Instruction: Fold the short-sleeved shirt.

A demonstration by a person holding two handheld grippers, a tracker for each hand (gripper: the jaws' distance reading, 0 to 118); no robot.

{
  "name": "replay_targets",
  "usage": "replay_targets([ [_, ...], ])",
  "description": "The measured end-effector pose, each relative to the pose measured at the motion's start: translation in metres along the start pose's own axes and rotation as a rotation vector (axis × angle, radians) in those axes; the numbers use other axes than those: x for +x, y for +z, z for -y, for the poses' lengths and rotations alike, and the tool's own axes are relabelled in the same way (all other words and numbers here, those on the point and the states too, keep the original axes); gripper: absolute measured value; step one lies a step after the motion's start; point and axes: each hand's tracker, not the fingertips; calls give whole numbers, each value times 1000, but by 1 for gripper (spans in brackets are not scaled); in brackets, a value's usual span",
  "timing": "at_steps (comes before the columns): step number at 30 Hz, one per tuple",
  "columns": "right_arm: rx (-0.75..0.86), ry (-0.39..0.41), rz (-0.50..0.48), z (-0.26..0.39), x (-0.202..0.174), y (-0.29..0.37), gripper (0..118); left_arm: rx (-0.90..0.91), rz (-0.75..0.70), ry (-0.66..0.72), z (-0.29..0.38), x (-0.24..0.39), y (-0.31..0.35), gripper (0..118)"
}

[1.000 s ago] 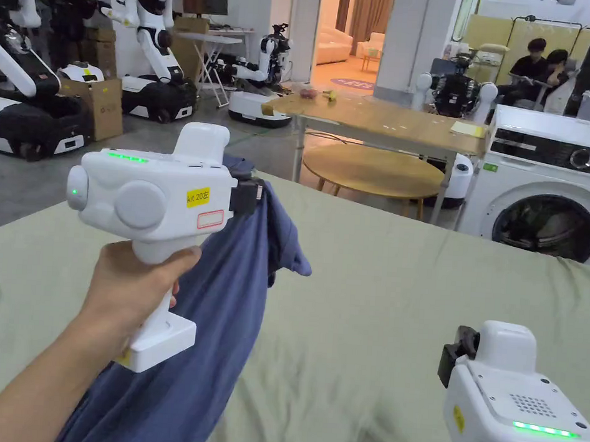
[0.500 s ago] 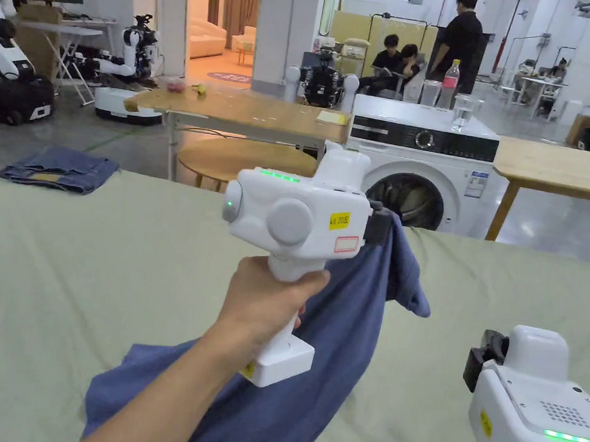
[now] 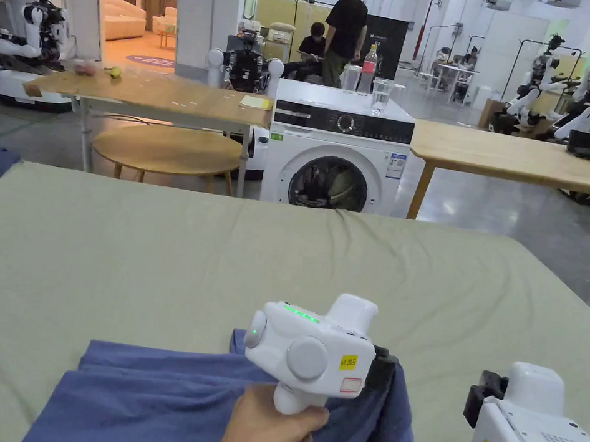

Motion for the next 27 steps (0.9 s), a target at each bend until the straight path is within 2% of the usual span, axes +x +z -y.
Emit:
replay_targets([
  [1,-4,-2,-4,-1,0,1,0,4,-2,7,0,-1,3,38],
  [3,-5,1,-14,-3,-4,1,0,25,-37,17,-6,-3,12,42],
  [4,-1,5,-22,-5,-7,1,0,44,-68,18,-7,-5,19,50],
  [11,41,29,-102,-21,-38,8,0,179,-238,78,3,-44,93,50],
  [12,49,35,-116,-22,-45,9,0,200,-269,91,8,-49,105,48],
  [13,53,42,-127,-22,-51,10,0,214,-299,97,14,-55,115,38],
  [15,63,60,-150,-23,-65,11,0,219,-377,108,27,-67,135,9],
  [16,67,67,-160,-23,-71,11,0,230,-421,122,34,-72,145,0],
  [22,60,79,-229,-18,-102,10,0,201,-484,191,70,-111,204,0],
  [25,48,82,-250,-14,-112,8,0,122,-553,224,81,-132,225,0],
  [27,36,83,-263,-12,-116,6,0,69,-563,310,90,-148,238,0],
])
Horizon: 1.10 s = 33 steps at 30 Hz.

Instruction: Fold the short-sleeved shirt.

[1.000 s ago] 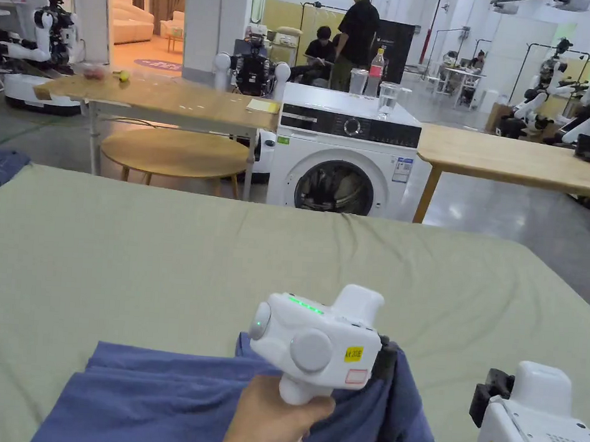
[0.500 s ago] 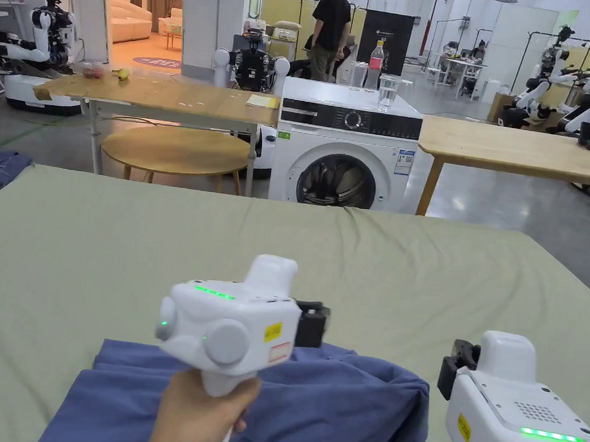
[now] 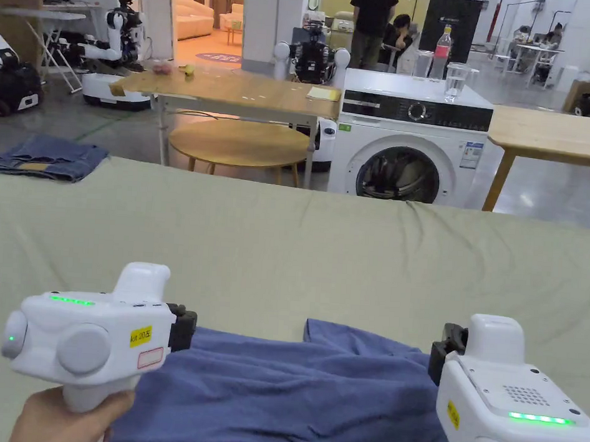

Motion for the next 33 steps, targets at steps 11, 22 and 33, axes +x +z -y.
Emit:
replay_targets([
  [11,-45,0,-3,14,0,-8,0,-379,-157,83,54,-51,-29,52],
  [22,-101,-4,35,29,29,-3,0,-441,-233,-45,98,-36,-47,42],
  [33,-299,-62,75,39,100,8,21,-343,-125,67,96,-55,-27,0],
])
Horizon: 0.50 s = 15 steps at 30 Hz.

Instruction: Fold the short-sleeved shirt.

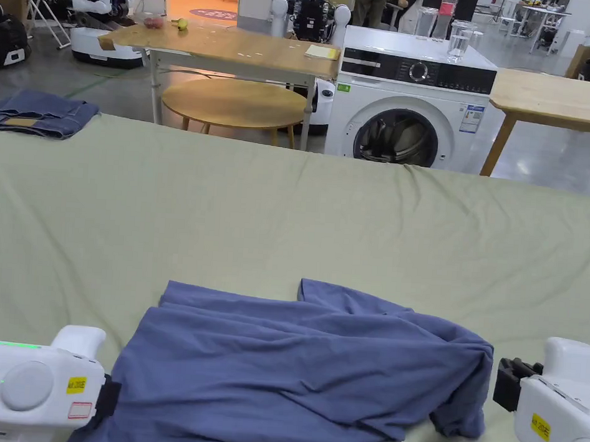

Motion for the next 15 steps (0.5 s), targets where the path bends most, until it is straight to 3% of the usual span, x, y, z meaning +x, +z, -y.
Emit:
replay_targets([
  [2,-87,21,-6,9,7,-8,47,17,13,5,-3,1,5,0],
  [3,-124,22,-16,14,10,-13,52,35,20,7,-5,1,9,0],
  [7,-228,43,-42,33,7,-37,52,60,47,5,-12,10,18,0],
  [15,-277,83,-57,42,-15,-75,50,69,44,-16,-13,20,20,0],
])
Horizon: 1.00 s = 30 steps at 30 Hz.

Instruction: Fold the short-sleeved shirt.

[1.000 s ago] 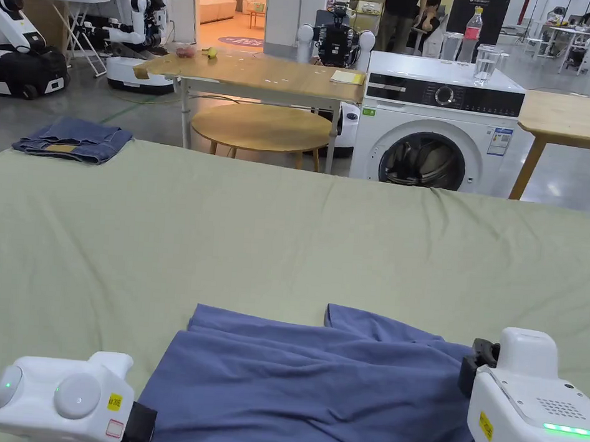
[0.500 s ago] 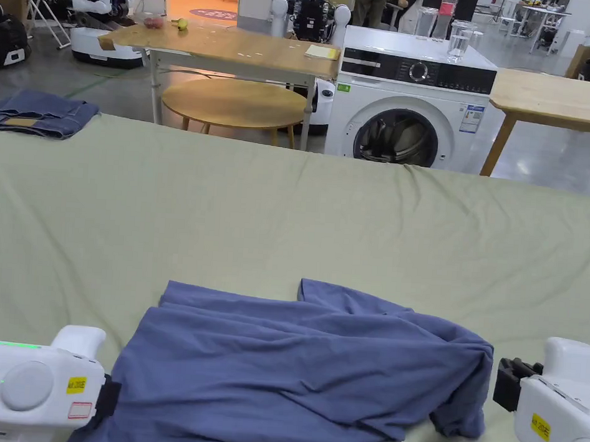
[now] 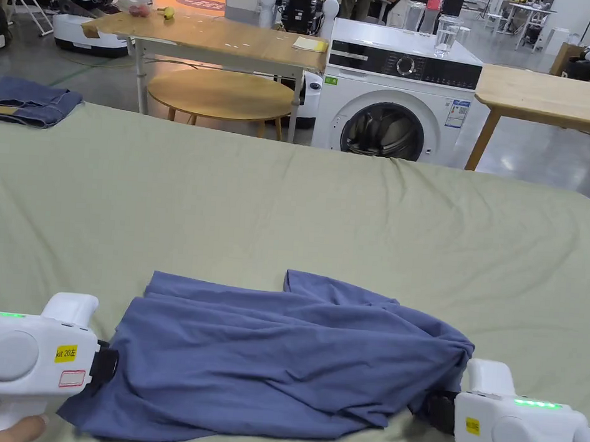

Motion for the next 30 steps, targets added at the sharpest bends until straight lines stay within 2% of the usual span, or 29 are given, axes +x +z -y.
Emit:
replay_targets([
  [4,19,-20,-36,1,2,0,16,9,-14,-5,3,0,2,0],
  [5,23,-22,-37,0,2,3,14,10,-13,-2,3,-1,3,0],
  [8,44,-19,-43,-2,0,16,17,12,4,20,3,-4,5,0],
  [9,56,-11,-27,-2,-2,21,22,15,3,19,3,-4,6,0],
  [11,87,8,-17,-2,-6,31,45,16,-1,14,2,-4,6,0],
  [12,93,16,-18,-4,-7,32,48,16,2,13,1,-4,7,0],
  [17,47,55,-29,-11,-14,10,48,15,8,13,0,-5,6,0],
  [18,34,60,-29,-13,-15,1,46,15,10,14,0,-4,6,0],
  [19,19,58,-29,-13,-16,-5,37,14,10,15,0,-4,6,0],
  [21,11,54,-27,-12,-17,-12,34,12,8,16,0,-3,5,0],
  [24,51,48,-34,-10,-15,-4,12,15,9,19,-1,-5,5,0],
  [27,92,43,-30,-9,-9,9,8,37,8,31,-4,-10,8,0],
  [30,179,20,28,-16,5,31,7,88,1,26,-16,-13,18,0],
])
